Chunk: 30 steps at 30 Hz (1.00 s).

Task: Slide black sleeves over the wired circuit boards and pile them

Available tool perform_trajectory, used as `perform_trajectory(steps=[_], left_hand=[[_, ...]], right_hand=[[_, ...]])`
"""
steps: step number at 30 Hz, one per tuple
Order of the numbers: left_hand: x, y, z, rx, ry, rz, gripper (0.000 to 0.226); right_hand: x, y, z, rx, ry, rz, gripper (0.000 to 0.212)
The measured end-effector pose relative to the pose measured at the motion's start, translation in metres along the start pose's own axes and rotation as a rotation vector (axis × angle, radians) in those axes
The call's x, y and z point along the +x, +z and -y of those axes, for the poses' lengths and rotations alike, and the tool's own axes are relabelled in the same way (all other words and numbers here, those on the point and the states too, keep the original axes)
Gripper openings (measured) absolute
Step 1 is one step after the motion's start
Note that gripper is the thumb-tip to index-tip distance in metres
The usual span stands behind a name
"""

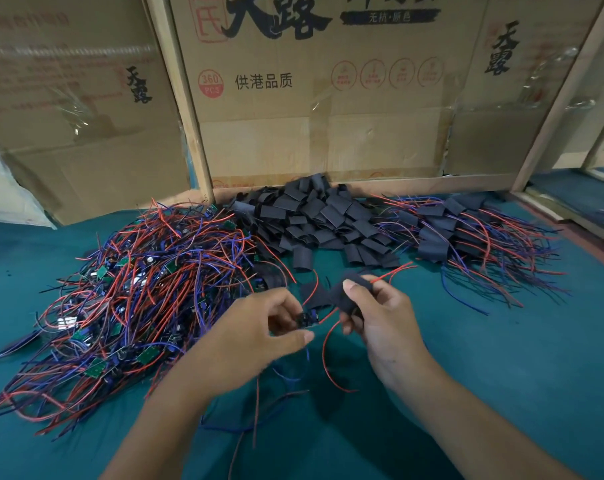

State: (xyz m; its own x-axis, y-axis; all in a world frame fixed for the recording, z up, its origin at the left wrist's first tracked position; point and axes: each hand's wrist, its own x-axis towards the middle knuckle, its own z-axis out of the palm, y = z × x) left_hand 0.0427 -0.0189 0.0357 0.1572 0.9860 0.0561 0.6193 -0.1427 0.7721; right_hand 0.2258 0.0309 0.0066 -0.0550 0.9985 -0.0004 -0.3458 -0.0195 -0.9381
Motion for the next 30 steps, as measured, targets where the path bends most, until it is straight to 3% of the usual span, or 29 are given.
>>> perform_trajectory(steps=[3,9,14,18,20,23,30], left_hand=[[0.003,0.007,-0.004,-0.009,0.026,-0.061,0.011],[0.004,0.007,-0.006,-0.036,0.097,-0.179,0.011],[0.005,0.010,-0.010,-0.240,0.095,-0.252,0.009],[0.005,0.013,-0.017,-0.437,0.148,-0.286,0.007],[0.004,0.016,-0.021,-0.550,0.171,-0.304,0.012],[0.003,0.020,-0.025,-0.666,0.196,-0.298,0.014],[0.002,0.030,-0.029,-0.853,0.150,-0.240,0.010]], right_hand=[[0.001,-0.002,0.001,0.024,0.028,0.035,0.011],[-0.003,-0.002,0.003,-0.054,0.072,0.173,0.027],[-0.002,-0.006,0.012,0.101,0.113,0.337,0.019],[-0.001,-0.012,0.021,0.200,0.035,0.490,0.020],[-0.001,-0.016,0.027,0.180,-0.016,0.531,0.033],[-0.001,-0.018,0.034,0.107,-0.096,0.521,0.045],[-0.002,-0.021,0.047,-0.010,-0.245,0.517,0.039]])
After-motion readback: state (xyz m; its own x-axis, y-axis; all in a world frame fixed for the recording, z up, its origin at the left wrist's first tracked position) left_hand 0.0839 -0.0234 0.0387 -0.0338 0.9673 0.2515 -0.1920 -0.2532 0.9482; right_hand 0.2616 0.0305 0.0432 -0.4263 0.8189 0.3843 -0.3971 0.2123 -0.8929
